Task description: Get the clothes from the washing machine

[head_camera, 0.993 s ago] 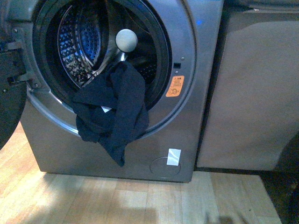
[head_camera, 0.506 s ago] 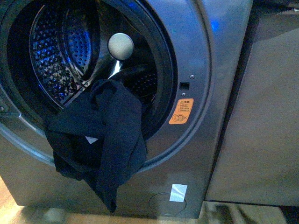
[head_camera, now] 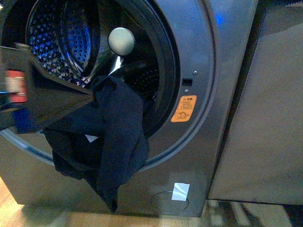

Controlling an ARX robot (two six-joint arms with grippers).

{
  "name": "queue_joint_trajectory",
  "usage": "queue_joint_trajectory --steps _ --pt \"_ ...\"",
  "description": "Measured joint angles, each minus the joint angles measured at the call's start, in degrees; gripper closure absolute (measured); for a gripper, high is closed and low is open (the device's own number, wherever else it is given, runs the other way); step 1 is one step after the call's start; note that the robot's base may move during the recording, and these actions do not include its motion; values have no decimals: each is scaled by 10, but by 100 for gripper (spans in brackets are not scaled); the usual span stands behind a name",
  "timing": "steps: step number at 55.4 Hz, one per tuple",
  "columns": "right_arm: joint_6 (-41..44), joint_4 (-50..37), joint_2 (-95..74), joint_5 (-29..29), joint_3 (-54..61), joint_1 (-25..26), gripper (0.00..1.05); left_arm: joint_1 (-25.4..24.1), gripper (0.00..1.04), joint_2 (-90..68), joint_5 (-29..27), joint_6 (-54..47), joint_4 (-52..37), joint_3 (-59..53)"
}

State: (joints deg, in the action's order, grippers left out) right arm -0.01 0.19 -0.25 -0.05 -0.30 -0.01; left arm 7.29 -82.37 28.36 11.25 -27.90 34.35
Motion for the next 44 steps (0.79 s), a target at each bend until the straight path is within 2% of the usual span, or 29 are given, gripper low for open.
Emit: queue_joint_trajectory --steps 13,20,28,33,44 --pt "0 0 0 0 0 0 7 39 7 -149 -18 -22 20 122" --pt "0 0 0 0 0 0 7 47 7 -225 -68 -52 24 192" --pt "0 0 0 0 0 0 7 36 7 -301 -164 -101 5 252" --pt "0 0 0 0 0 0 7 30 7 -330 -205 -133 -5 266" --pt "0 0 0 0 0 0 7 25 7 -364 -254 -195 -34 271"
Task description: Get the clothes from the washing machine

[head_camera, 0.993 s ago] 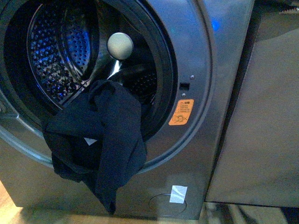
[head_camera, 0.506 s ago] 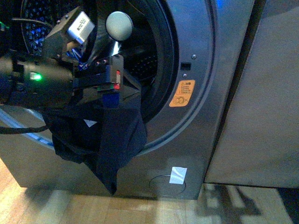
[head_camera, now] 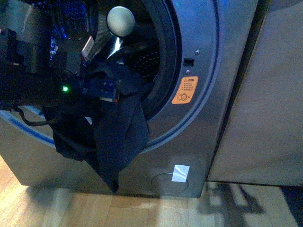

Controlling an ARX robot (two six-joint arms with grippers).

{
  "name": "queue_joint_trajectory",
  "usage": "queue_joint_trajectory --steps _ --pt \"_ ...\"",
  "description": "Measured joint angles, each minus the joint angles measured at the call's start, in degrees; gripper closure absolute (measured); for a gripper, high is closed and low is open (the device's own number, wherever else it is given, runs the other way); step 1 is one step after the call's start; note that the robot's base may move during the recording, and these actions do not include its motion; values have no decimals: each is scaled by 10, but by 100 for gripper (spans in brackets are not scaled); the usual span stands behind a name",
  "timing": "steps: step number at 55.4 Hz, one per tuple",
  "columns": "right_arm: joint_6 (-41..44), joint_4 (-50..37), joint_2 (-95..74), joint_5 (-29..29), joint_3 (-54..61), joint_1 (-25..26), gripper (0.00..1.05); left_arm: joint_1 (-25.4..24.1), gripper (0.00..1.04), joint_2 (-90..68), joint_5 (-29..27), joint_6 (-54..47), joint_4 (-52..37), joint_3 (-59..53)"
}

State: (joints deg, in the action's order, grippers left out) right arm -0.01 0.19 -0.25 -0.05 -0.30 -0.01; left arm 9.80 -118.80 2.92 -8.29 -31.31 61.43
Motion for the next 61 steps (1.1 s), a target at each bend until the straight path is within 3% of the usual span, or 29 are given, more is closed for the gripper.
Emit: queue_joint_trajectory --steps 8,18,42,61 --pt "0 0 0 0 0 0 7 5 7 -12 -39 -77 -59 0" --pt "0 0 0 0 0 0 7 10 7 -27 -45 -122 -64 14" --pt "0 0 0 0 0 0 7 13 7 -90 -25 -76 91 134" --pt "0 0 0 0 0 0 7 14 7 -143 -49 -6 178 230"
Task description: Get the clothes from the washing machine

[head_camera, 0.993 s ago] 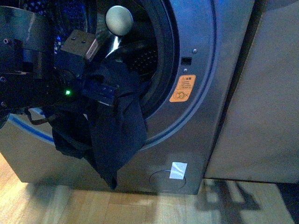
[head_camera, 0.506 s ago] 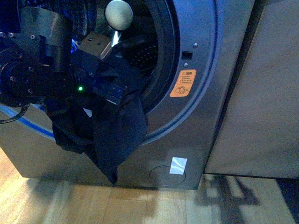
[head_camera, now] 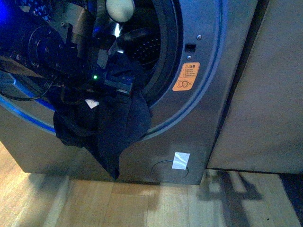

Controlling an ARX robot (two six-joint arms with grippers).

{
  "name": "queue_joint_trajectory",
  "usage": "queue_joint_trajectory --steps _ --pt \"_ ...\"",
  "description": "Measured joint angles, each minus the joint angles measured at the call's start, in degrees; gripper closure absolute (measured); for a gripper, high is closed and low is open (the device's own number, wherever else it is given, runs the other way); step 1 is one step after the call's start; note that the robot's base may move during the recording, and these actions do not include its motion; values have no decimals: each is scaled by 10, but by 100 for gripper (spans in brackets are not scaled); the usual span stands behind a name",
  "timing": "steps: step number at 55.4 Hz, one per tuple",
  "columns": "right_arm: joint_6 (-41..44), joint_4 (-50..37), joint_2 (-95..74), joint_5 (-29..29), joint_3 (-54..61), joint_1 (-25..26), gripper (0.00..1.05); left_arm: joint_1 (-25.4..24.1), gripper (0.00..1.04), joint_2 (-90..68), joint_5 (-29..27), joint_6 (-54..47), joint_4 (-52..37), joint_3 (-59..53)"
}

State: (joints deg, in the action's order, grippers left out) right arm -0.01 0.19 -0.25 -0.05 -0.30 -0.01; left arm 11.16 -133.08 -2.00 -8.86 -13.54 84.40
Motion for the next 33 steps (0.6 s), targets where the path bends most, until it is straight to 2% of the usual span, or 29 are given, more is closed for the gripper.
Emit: queue_joint_trajectory --steps 12,17,22,33 --pt "0 0 0 0 0 0 7 0 7 -10 -5 37 47 20" --pt "0 0 0 0 0 0 7 0 17 -12 -13 42 48 19" --pt "0 0 0 0 0 0 7 -2 34 -13 -25 48 41 16" --pt "0 0 0 0 0 0 7 -12 59 -8 -21 59 27 6"
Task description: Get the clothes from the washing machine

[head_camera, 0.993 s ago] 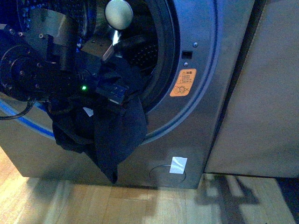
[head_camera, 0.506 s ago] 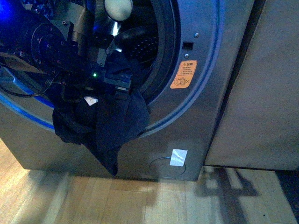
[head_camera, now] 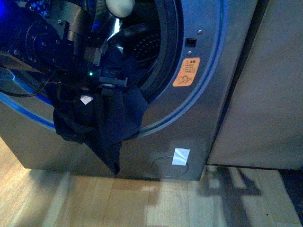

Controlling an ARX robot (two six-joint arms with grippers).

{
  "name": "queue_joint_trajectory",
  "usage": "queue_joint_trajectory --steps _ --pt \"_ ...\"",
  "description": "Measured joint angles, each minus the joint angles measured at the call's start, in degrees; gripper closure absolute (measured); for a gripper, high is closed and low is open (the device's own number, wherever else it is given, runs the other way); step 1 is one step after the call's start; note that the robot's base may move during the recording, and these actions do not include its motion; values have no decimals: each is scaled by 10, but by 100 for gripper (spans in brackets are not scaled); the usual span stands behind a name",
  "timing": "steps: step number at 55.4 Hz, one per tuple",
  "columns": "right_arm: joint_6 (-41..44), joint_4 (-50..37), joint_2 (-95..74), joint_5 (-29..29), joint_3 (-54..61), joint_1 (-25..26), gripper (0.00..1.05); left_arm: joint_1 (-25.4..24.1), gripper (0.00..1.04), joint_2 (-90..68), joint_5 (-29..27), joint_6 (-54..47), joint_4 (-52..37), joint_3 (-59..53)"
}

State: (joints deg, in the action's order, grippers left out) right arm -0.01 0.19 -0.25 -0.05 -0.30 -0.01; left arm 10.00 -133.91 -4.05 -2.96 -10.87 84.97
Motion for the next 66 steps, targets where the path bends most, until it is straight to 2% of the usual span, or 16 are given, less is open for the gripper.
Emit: queue_joint_trajectory --steps 12,14,55,66 --pt "0 0 0 0 0 0 7 -1 89 26 13 4 -45 -54" --pt "0 0 0 0 0 0 7 -1 91 35 19 6 -52 -66" --pt "0 0 0 0 0 0 7 -16 93 260 120 0 -153 -285" --pt "0 0 0 0 0 0 7 -27 93 393 188 -30 -173 -360"
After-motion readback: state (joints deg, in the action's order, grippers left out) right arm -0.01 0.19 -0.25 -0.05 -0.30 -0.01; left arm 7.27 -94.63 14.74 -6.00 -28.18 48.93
